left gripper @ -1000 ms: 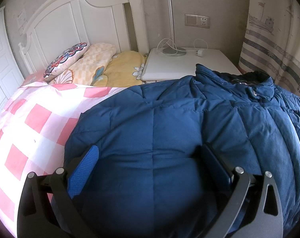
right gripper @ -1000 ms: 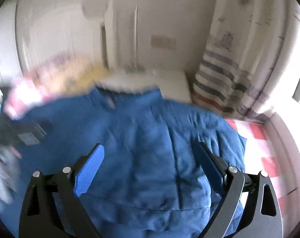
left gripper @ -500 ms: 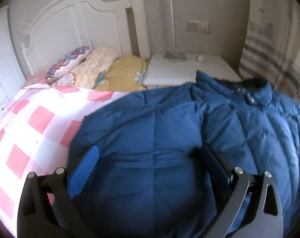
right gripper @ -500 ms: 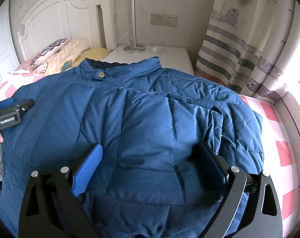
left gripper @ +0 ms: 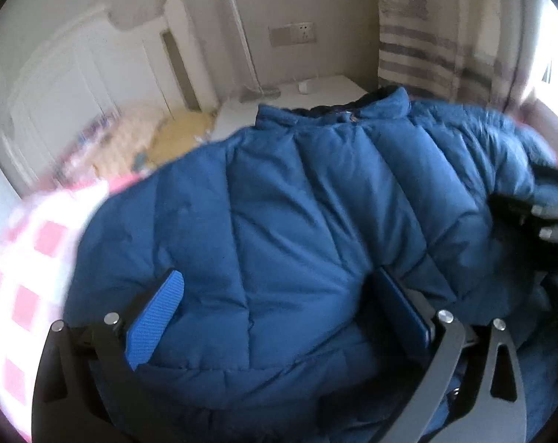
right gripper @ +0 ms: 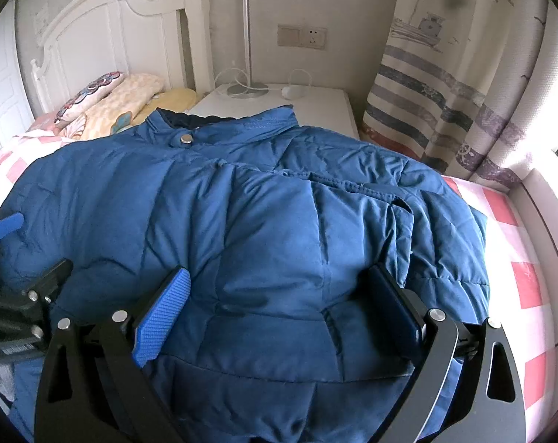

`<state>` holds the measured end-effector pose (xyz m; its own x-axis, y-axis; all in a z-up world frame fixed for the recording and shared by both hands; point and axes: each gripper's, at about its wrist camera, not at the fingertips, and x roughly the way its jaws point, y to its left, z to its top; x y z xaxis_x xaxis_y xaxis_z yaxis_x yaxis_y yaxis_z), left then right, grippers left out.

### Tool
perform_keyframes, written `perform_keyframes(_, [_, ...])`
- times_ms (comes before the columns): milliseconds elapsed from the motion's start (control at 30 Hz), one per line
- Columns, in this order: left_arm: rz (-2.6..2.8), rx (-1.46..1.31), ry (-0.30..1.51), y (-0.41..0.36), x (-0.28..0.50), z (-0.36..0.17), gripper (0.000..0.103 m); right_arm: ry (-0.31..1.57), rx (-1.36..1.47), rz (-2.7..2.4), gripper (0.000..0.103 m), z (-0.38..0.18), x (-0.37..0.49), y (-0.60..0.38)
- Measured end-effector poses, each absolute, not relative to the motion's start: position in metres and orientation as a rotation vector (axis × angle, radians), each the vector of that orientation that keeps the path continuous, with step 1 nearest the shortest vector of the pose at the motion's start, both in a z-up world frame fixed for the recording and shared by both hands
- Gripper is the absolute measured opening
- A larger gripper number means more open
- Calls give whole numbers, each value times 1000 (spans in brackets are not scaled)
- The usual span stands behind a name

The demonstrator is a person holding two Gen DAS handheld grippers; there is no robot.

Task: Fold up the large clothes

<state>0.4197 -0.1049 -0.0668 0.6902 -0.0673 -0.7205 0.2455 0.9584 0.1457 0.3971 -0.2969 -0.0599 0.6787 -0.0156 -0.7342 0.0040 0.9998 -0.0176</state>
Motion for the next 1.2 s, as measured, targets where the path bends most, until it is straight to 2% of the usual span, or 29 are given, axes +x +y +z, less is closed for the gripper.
perform_keyframes(167, [-159, 227, 800, -104, 422, -68, 101, 835, -51, -32, 92, -60, 393, -288])
perform_keyframes(267, [-124, 234, 807, -104, 411, -62, 100, 834, 22, -22, 92, -40, 362, -287])
perform_keyframes(333, [-146, 203, 778, -96, 386, -49, 99, 784, 61, 34, 92, -29, 334, -284])
perform_keyframes(467, [-192, 250, 732, -87, 330, -35, 101, 829, -10, 98, 92, -33, 287, -266])
perform_keyframes(567, [-208, 329, 792, -89, 305, -58, 101, 962, -151, 131, 92, -74, 273, -243])
perform_keyframes(633, [-187, 396, 814, -94, 300, -80, 101, 957, -103, 127, 92, -71, 272, -247])
perform_keyframes(800, [-159, 344, 874, -88, 302, -73, 101, 987, -75, 104, 92, -61, 260, -256])
perform_keyframes(967, [-122, 320, 805, -46, 266, -52, 101, 973, -87, 87, 92, -55, 214, -285])
perform_keyframes(1067, [-56, 350, 895, -20, 264, -80, 101, 973, -70, 106, 95, -74, 199, -297])
perform_keyframes(1200, [-58, 189, 943, 14, 259, -75, 101, 937, -42, 83, 95, -59, 171, -297])
